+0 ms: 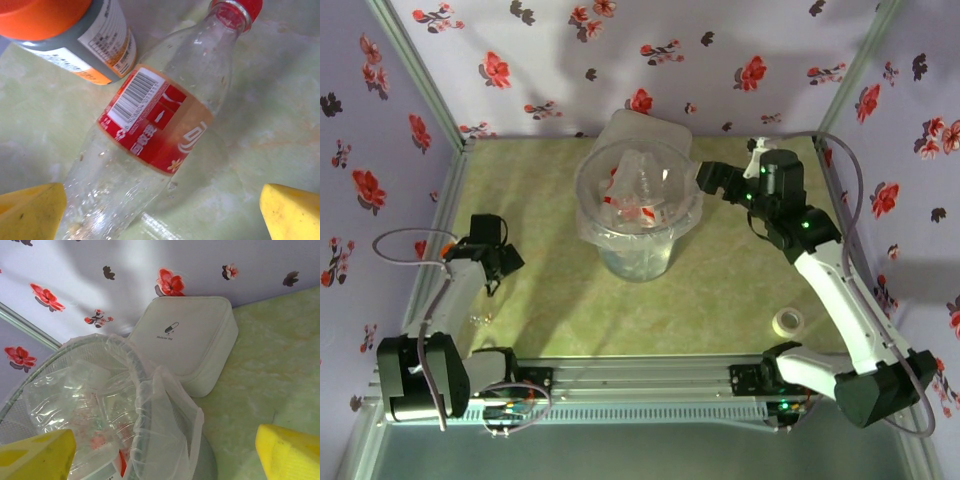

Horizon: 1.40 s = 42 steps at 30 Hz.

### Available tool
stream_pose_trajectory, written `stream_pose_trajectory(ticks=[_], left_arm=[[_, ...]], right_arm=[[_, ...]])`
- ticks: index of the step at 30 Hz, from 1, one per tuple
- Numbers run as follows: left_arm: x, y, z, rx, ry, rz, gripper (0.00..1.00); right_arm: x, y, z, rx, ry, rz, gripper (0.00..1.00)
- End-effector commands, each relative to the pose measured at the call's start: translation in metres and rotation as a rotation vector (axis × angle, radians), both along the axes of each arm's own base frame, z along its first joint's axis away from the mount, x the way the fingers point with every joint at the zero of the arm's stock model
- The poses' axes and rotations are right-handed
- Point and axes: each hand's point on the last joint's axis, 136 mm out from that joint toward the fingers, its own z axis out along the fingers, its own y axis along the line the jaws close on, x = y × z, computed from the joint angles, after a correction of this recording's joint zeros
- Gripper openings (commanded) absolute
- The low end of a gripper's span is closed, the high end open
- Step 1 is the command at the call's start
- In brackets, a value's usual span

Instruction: Put the plastic bottles in the bin

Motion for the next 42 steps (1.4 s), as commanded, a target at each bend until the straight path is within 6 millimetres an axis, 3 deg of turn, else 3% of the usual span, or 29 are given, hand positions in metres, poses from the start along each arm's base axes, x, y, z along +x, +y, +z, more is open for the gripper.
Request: stream_pose_trajectory(ticks=[1, 11, 19, 25, 31, 35, 39, 42], left_arm=[[0.010, -0.003, -0.011, -0.045, -0.028, 0.028, 1.00], [0.018, -0.010, -0.023, -0.075, -0.010, -0.008, 1.00], [0.041, -0.061, -0.021, -0.174, -0.058, -0.094, 1.00], [0.062, -0.102, 0.010, -0.145, -0.103, -0.231, 1.00], [0.060, -0.091, 0.033, -0.045, -0.098, -0.252, 1.00], [0.060, -0.076, 0.028, -0.035, -0.101, -0.216, 1.00], [0.098, -0.073, 0.026, -0.078, -0.183, -0.172, 1.00], [0.143, -0.086, 0.045, -0.128, -0.320, -0.164, 1.00]], right_arm=[[-0.006, -0.007, 0.006, 0.008, -0.014, -0.009, 0.93], [-0.005, -0.011, -0.002, 0.021, 0.013, -0.013, 0.93], [0.005, -0.009, -0.027, 0.163, 0.099, 0.012, 0.93], [0.004, -0.014, -0.030, 0.167, 0.107, 0.002, 0.93], [0.006, -0.013, -0.038, 0.174, 0.137, 0.009, 0.93], [0.009, -0.013, -0.040, 0.185, 0.135, 0.004, 0.93], [0.014, -0.008, -0.048, 0.202, 0.160, 0.013, 0.93], [0.013, -0.005, -0.047, 0.214, 0.172, 0.031, 0.93]])
